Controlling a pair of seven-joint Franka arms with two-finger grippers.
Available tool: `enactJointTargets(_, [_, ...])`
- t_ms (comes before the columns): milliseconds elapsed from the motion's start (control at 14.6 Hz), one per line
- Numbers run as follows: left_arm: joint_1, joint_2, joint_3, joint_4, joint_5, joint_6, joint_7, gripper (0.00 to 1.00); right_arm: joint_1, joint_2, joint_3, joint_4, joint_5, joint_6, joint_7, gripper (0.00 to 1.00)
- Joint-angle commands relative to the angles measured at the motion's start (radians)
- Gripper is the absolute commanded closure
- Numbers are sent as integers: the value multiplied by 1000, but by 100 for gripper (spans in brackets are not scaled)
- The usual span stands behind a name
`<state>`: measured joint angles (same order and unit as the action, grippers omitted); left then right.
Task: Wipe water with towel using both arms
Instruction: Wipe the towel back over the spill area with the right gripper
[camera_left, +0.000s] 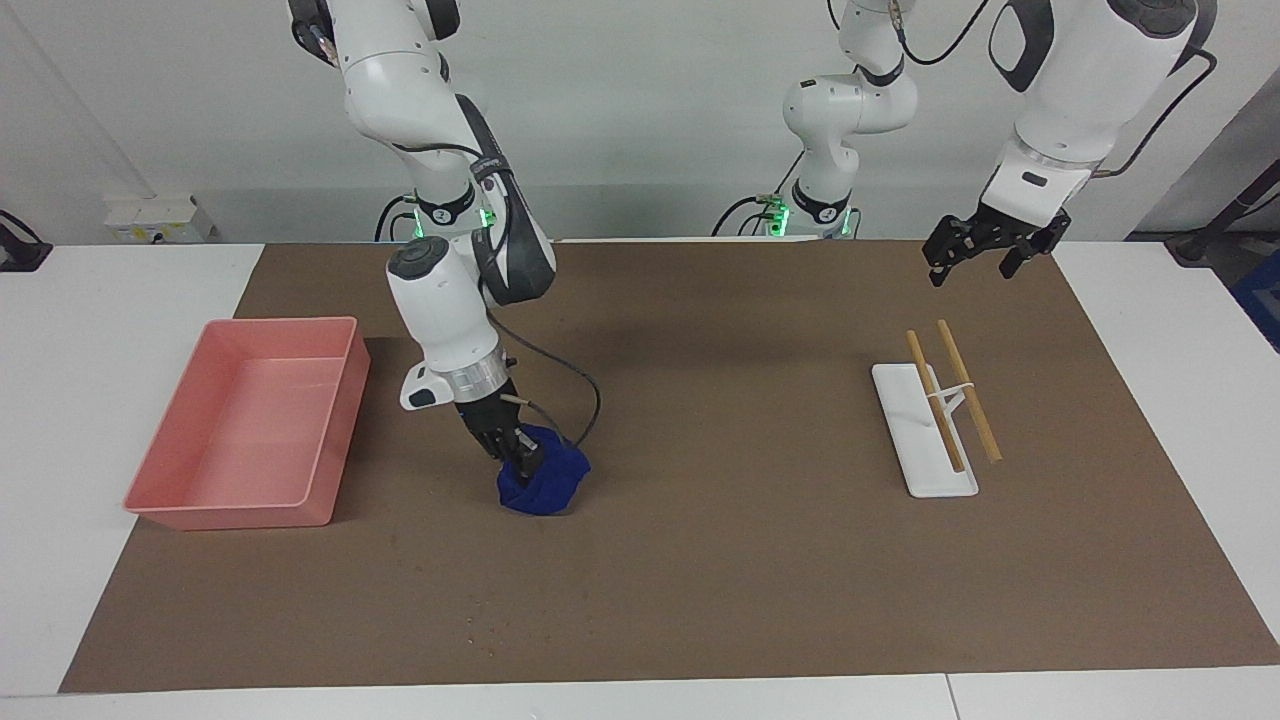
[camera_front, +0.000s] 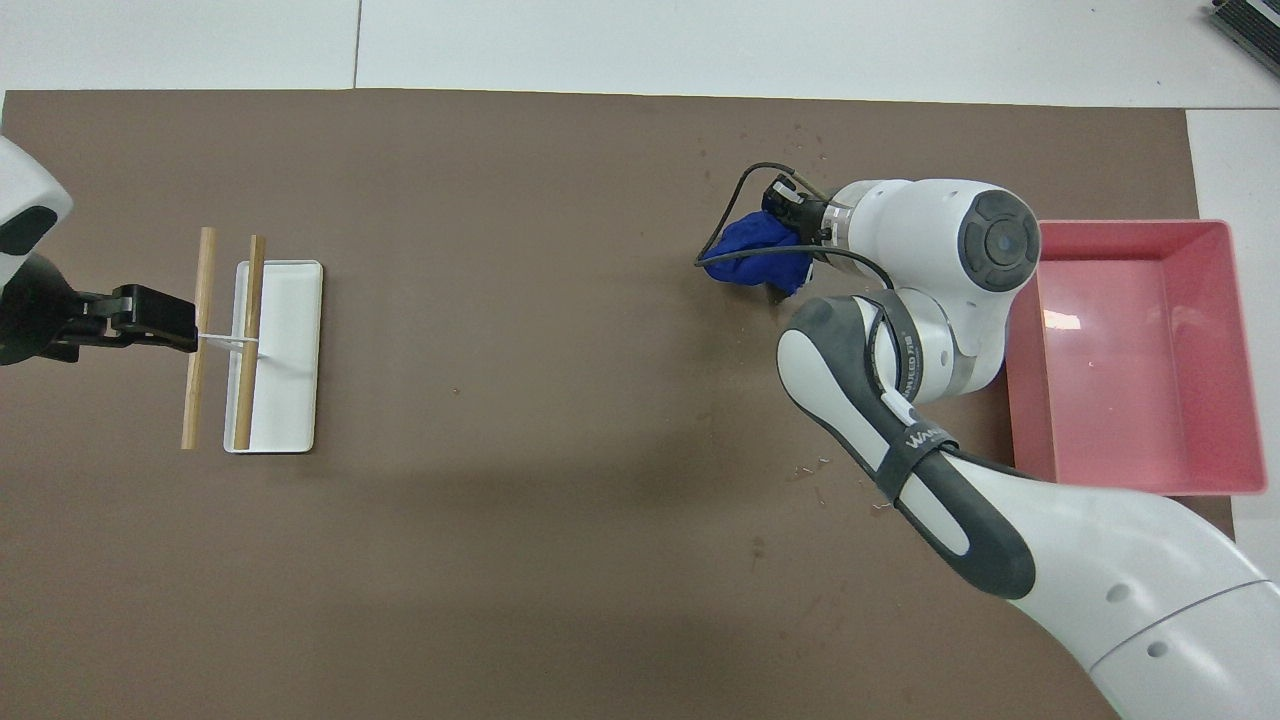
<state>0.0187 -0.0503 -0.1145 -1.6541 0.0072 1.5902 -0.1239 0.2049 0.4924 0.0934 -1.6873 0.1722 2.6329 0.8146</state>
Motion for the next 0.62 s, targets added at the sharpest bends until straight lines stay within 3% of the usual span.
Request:
enactJointTargets(0, [17,-22,-5,-16,-21,4,15,0,-1,58,14,77,24,-24,-34,100])
enactJointTargets(205, [4,-20,-8,-15,-21,5,10,0,-5,25,12,2,24,-91,-25,100])
enactJointTargets(547, [17,-23,-8,-18,-21,-1,6,0,-82,-64,8,-53,24,-393,-31,100])
